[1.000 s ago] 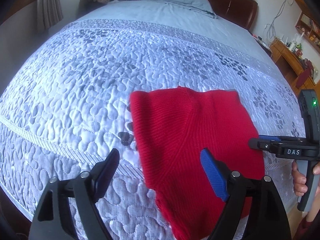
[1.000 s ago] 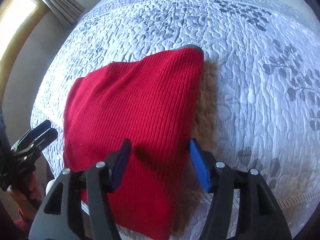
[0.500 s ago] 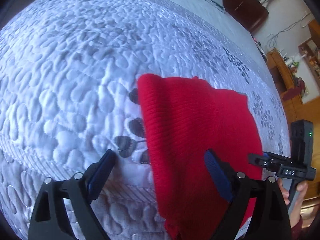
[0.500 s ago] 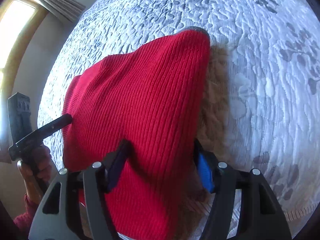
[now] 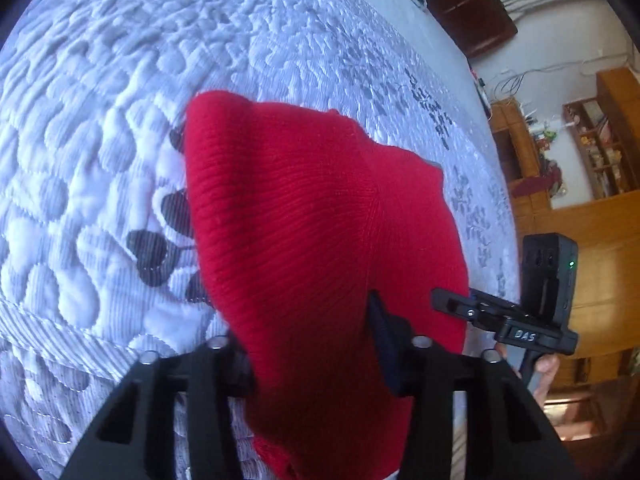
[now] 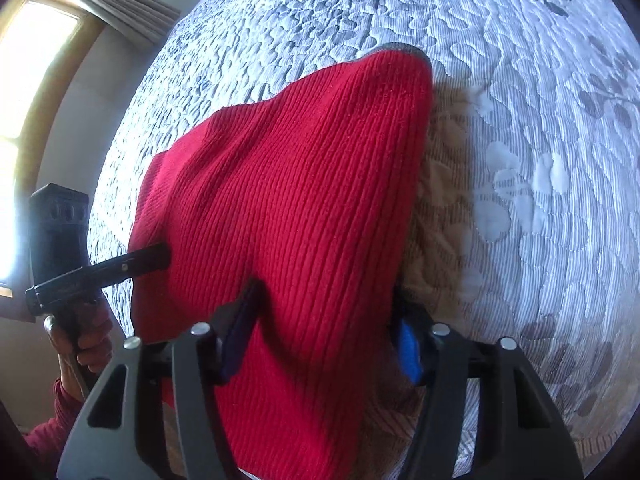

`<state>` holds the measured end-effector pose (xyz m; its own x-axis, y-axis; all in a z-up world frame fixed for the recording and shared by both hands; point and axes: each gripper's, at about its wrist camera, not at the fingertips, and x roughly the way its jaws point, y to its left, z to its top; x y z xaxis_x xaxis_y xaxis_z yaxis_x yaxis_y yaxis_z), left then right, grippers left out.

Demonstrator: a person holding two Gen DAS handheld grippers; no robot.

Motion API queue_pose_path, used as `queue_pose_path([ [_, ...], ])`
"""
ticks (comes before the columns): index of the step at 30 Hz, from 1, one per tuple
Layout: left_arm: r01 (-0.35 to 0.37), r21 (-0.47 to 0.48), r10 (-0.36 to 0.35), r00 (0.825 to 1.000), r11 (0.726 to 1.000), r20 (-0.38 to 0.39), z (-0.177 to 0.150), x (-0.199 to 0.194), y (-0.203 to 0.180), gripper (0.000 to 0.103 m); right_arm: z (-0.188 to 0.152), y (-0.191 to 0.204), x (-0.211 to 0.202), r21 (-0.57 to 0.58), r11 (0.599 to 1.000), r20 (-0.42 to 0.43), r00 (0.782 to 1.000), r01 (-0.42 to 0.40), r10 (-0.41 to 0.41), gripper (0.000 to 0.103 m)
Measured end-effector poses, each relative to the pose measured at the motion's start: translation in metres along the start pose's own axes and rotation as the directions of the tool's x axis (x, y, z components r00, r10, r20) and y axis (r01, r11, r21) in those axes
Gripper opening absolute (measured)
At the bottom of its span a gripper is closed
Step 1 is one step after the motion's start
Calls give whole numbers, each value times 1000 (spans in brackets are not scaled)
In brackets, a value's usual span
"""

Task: Fold small clothes

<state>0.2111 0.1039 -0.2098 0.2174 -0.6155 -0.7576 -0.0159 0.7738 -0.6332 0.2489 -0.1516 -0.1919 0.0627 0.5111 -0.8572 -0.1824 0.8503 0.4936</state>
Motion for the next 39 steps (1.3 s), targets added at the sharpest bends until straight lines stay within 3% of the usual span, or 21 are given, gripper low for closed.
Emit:
queue_pose_path([
  [1, 29, 3, -29, 999, 1000, -18, 1, 0, 1, 37, 0, 1, -2, -4, 1000, 4, 1000, 0, 0, 46],
  [4, 18, 3, -18, 1000, 1000, 5, -2, -3, -5, 34, -3, 4, -11, -20, 1000, 20, 1000, -5, 6, 35],
  [10, 40, 32, -41, 999, 999, 13, -3, -5, -29, 31, -13, -1, -35, 3, 999, 51, 998, -36, 36, 31],
  [14, 61, 75, -61, 998, 995, -7, -7, 8, -64, 29, -20, -12, -70, -4, 1000, 78, 997, -29, 29, 30],
  [22, 125, 193, -122, 992, 973, -29, 6, 57, -183, 28, -13, -80, -166, 26, 996, 172, 981, 91, -94, 30],
  [26, 95, 235, -90, 995, 967, -29, 18, 99, -232, 28, 1, -144, -182, 97, 990, 167, 978, 107, -122, 30],
  [30, 3, 228, 11, 998, 974, -59, 18, 160, -240, 28, 6, -211, -151, 189, 971, 93, 982, 144, -164, 33],
  [32, -73, 235, 89, 994, 969, -60, 15, 186, -233, 30, 2, -237, -139, 242, 967, 91, 990, 87, -112, 40],
  [33, -71, 218, 86, 994, 973, -62, 13, 192, -229, 33, -3, -247, -139, 266, 964, 115, 992, 25, -58, 44],
  [35, -54, 192, 65, 996, 980, -52, 11, 190, -222, 38, -9, -250, -143, 263, 965, 146, 988, 3, -43, 46],
  [37, -58, 188, 69, 996, 981, -50, 9, 182, -220, 44, -17, -245, -151, 232, 972, 160, 983, 48, -87, 58],
  [39, -77, 188, 87, 995, 979, -46, 3, 171, -218, 48, -30, -238, -160, 213, 976, 169, 982, 48, -85, 58],
])
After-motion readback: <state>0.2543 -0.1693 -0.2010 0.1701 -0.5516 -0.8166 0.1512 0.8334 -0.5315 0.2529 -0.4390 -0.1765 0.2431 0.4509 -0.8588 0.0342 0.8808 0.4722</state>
